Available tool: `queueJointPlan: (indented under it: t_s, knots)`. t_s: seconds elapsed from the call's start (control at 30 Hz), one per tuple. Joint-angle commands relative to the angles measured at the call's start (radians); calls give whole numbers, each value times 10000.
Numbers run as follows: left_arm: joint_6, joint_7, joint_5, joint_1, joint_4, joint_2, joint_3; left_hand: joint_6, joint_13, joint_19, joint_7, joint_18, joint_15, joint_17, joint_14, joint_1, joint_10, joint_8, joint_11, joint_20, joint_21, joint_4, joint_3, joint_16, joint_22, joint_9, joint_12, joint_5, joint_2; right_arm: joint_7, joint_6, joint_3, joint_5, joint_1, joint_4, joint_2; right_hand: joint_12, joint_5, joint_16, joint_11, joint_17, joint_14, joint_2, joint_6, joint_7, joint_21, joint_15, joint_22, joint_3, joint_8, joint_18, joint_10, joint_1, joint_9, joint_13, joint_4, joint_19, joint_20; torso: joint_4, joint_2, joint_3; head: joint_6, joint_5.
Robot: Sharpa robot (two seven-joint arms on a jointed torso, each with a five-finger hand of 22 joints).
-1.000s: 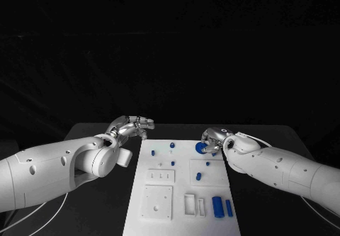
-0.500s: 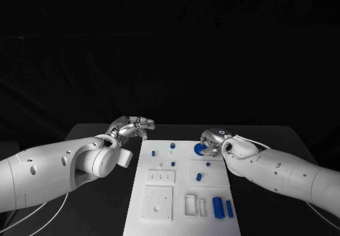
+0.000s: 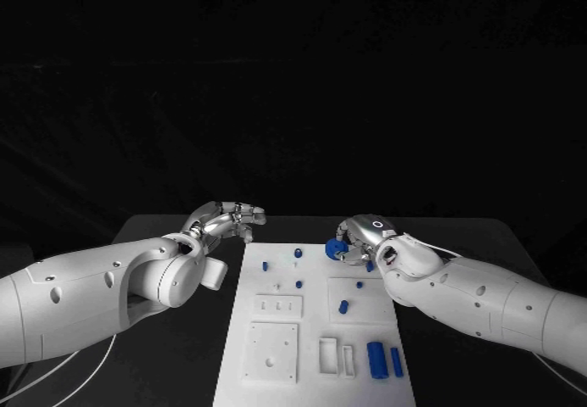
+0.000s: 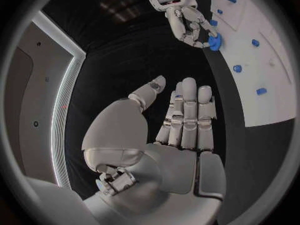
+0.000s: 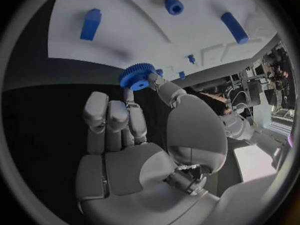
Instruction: Assemble the parts on the task board
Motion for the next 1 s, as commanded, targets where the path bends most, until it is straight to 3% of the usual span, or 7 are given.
queueJointPlan:
  t_s: [0.03, 0.3, 0.67, 0.73, 0.87, 0.97, 1.0]
  knots:
    - [88, 64, -34, 7, 31, 3, 9, 21, 18, -6, -28, 437, -7, -17, 83, 18, 3, -21, 40, -64, 49, -5, 64, 62, 62, 18, -42, -40, 42, -216, -398, 0, -725, 4, 240, 55, 48, -63, -62, -6, 19, -3, -77, 100, -38, 59, -85, 125, 25, 53, 1186, 78, 92, 283, 1158, 50, 50, -31, 12, 6, -6, 17, 6]
    - [55, 57, -35, 8, 44, -2, 9, 24, 19, -6, -29, 437, -6, -20, 83, 20, 4, -20, 40, -64, 52, -8, 64, 65, 61, 20, -43, -37, 40, -323, -266, -27, -1180, 2, 413, 552, 9, -136, -80, -8, 38, 4, -126, 105, -40, 67, -87, 127, 87, 37, 1186, 52, 148, 291, 1131, 113, 57, -34, 15, 12, -12, 38, 14]
    - [45, 43, -40, 9, -5, 131, 10, 27, 21, -7, -31, 437, -6, -25, 83, 22, 5, -21, 41, -63, 57, -12, 64, 68, 59, 23, -44, -35, 38, -432, -38, -236, -1297, -14, -21, 1314, -38, -165, -96, -7, 48, 8, -121, 96, -38, 70, -86, 127, 136, 19, 1186, 12, 202, 294, 1100, 137, 55, -32, 75, 26, -34, 66, -52]
    - [46, 42, -40, 10, -12, 148, 10, 27, 22, -7, -31, 437, -6, -26, 83, 22, 5, -21, 41, -63, 58, -12, 64, 69, 59, 23, -44, -35, 37, -444, -2, -286, -1297, -16, -140, 1413, -45, -166, -97, -6, 49, 8, -122, 94, -37, 70, -86, 127, 137, 17, 1186, 5, 204, 294, 1095, 138, 54, -31, 98, 29, -47, 79, -90]
    - [46, 71, -40, 13, -33, 207, 11, 27, 24, -11, -28, 432, -3, -33, 82, -17, 5, -25, 43, -58, 64, 3, 42, 73, 55, 26, -48, -51, 16, -466, 98, -544, -1297, -16, -313, 1578, -92, -164, -103, -4, 50, 7, -119, 83, -34, 69, -84, 127, 141, 8, 1186, -40, 210, 293, 1063, 140, 52, -30, 131, 37, -79, 70, -91]
    - [73, 70, -44, 13, -35, 226, 12, 27, 29, -15, -29, 431, -2, -47, 79, -81, 4, -33, 44, -57, 75, 33, 7, 81, 48, 32, -53, -136, -13, -472, 170, -621, -1297, -18, -397, 1728, -104, -162, -108, -2, 51, 6, -117, 75, -32, 69, -83, 127, 143, 2, 1186, -51, 215, 292, 1055, 140, 51, -28, 156, 46, -114, 65, -78]
    - [77, 66, -45, 13, -53, 261, 12, 27, 29, -16, -30, 432, -2, -48, 78, -81, 4, -33, 44, -57, 76, 33, 6, 81, 47, 33, -54, -142, -15, -492, 253, -643, -1297, -22, -436, 1778, -110, -160, -109, -2, 51, 6, -116, 73, -32, 69, -83, 127, 144, 1, 1186, -56, 216, 292, 1051, 141, 51, -28, 153, 46, -106, 55, -67]
